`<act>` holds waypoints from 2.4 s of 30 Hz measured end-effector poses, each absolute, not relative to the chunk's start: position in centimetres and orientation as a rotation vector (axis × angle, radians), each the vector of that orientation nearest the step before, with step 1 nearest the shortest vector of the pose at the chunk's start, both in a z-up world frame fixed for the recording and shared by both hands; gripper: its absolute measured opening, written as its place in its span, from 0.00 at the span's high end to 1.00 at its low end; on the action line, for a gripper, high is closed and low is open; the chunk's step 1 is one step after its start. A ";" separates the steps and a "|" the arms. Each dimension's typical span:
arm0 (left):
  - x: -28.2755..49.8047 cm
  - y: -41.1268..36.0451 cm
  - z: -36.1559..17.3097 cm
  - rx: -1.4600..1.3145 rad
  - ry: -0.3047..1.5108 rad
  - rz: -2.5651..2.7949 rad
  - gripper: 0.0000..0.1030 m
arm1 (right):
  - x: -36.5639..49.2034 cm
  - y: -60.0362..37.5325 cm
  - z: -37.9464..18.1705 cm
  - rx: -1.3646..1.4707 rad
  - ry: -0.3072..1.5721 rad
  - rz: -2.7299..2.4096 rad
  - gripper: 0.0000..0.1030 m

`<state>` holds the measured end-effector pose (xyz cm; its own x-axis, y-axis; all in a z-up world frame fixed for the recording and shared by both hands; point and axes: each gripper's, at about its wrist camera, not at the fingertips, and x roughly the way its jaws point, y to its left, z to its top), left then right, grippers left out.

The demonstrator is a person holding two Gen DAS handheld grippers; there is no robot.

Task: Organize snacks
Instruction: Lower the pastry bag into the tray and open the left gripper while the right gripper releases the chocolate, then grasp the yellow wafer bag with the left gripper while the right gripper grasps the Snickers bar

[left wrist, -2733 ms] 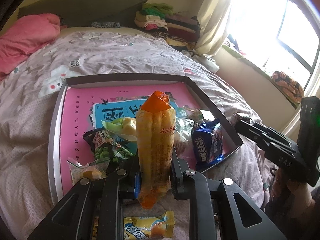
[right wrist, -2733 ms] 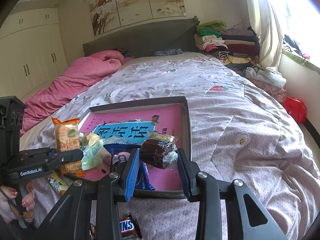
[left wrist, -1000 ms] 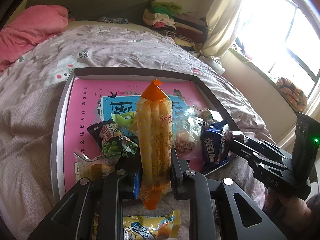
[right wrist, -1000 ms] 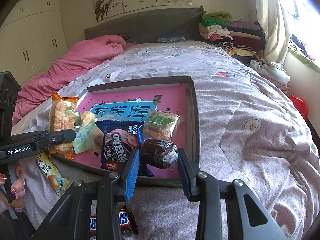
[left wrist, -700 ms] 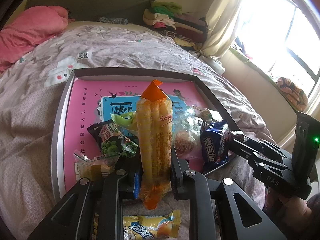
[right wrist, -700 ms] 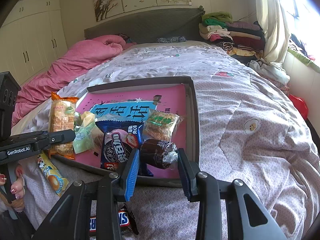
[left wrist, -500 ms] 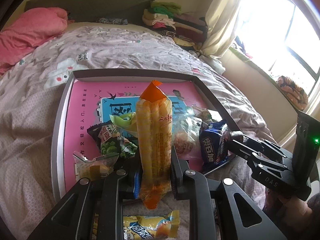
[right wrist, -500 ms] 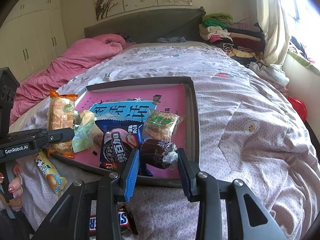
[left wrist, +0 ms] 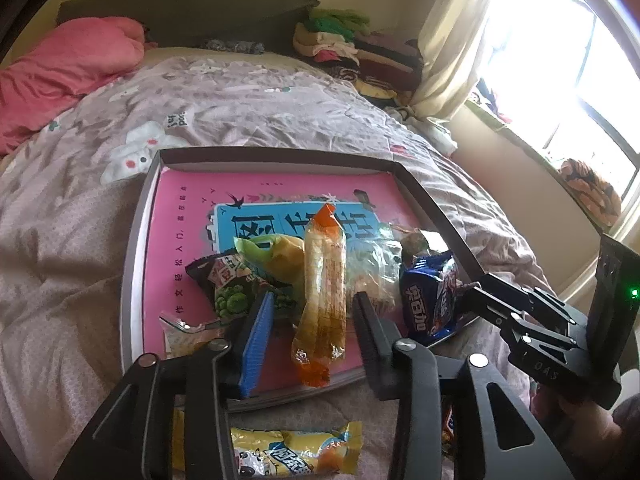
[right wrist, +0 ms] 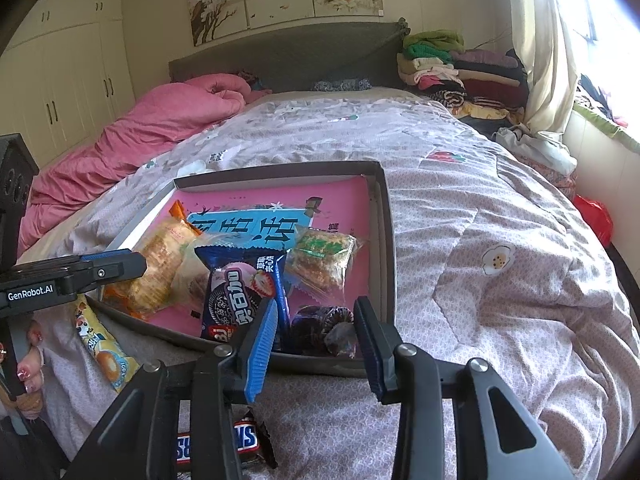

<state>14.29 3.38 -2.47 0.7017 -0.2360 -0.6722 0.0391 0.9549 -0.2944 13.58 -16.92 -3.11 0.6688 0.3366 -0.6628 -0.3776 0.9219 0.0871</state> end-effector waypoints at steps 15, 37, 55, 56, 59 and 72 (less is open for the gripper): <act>13.5 3.9 -1.1 -0.271 0.764 -0.114 0.39 | 13.0 -17.2 -2.1 -0.036 0.697 0.406 0.52; 7.1 8.1 -1.0 -0.441 0.856 -0.057 0.28 | 9.1 -18.0 -1.6 0.184 0.837 0.487 0.40; 8.4 5.9 -5.9 -0.647 0.990 -0.047 0.29 | 7.6 -16.9 -5.9 0.270 1.083 0.480 0.40; 8.6 6.0 -6.0 -0.656 0.989 -0.043 0.29 | 7.8 -16.6 -6.1 0.264 1.090 0.483 0.40; 9.2 6.1 -6.4 -0.663 0.987 -0.036 0.29 | 8.2 -15.5 -6.5 0.228 1.091 0.499 0.40; 11.0 5.3 -7.2 -0.609 0.974 -0.007 0.50 | 8.5 -11.2 -6.4 0.009 1.032 0.620 0.72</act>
